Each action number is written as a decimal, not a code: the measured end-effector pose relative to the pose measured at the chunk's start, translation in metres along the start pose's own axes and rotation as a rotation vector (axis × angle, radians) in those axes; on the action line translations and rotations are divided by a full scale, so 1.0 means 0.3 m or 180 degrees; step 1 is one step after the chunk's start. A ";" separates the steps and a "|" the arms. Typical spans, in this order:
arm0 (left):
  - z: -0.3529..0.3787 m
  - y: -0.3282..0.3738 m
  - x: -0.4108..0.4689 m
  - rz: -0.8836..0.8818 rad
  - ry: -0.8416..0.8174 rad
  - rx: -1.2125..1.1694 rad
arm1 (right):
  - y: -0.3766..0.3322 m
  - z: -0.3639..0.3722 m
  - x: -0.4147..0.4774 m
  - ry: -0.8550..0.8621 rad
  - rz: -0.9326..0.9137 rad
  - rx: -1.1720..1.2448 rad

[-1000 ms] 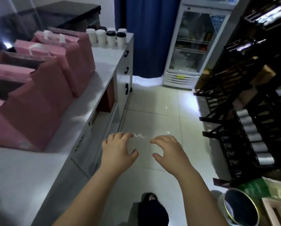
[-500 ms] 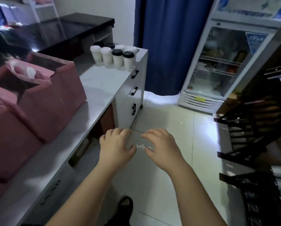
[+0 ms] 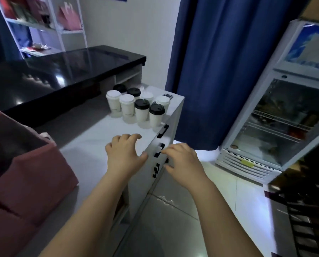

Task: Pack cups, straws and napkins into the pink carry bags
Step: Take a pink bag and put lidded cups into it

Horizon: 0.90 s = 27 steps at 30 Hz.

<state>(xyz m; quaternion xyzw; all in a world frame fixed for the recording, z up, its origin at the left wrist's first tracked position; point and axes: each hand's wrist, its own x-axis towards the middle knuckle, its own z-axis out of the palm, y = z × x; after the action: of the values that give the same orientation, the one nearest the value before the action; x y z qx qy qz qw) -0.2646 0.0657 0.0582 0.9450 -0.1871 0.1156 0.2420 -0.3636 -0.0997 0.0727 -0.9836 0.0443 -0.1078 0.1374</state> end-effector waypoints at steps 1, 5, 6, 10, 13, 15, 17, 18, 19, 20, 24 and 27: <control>0.006 -0.004 0.055 -0.0073 0.0046 0.0012 | 0.016 0.004 0.064 -0.0021 -0.0070 0.0029; 0.027 -0.051 0.217 -0.0350 0.0329 0.0097 | 0.054 0.033 0.317 -0.0043 -0.0436 0.0400; 0.034 -0.073 0.254 -0.0459 0.0451 0.0110 | 0.056 0.047 0.385 -0.0023 -0.0549 0.0504; 0.059 -0.159 0.374 -0.1049 0.0821 0.0374 | 0.025 0.114 0.655 0.0032 -0.1167 0.0894; 0.078 -0.186 0.416 -0.1483 0.0909 0.0492 | -0.017 0.167 0.832 -0.0240 -0.1764 0.0931; 0.073 -0.190 0.429 -0.1759 0.1077 0.0527 | -0.052 0.188 0.937 -0.0404 -0.2110 0.0971; 0.042 -0.196 0.437 -0.2014 0.1297 0.0585 | -0.095 0.212 1.019 -0.0435 -0.2434 0.1092; 0.021 -0.203 0.437 -0.2124 0.1433 0.0603 | -0.121 0.230 1.050 -0.0422 -0.2604 0.1192; 0.000 -0.206 0.428 -0.2224 0.1578 0.0615 | -0.148 0.251 1.068 -0.0435 -0.2770 0.1302; -0.021 -0.203 0.411 -0.2319 0.1727 0.0634 | -0.177 0.271 1.072 -0.0500 -0.2924 0.1397; -0.098 -0.171 0.294 -0.2676 0.2201 0.0938 | -0.298 0.338 1.025 -0.1027 -0.3522 0.1539; -0.152 -0.164 0.196 -0.2991 0.2473 0.1294 | -0.405 0.364 0.991 -0.1287 -0.3857 0.1623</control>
<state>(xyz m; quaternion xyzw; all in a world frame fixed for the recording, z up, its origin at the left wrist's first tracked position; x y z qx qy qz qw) -0.1973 0.1110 0.0951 0.8424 0.3739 0.3644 0.1331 -0.0429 0.0105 0.0636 -0.7726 -0.5668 0.0129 0.2856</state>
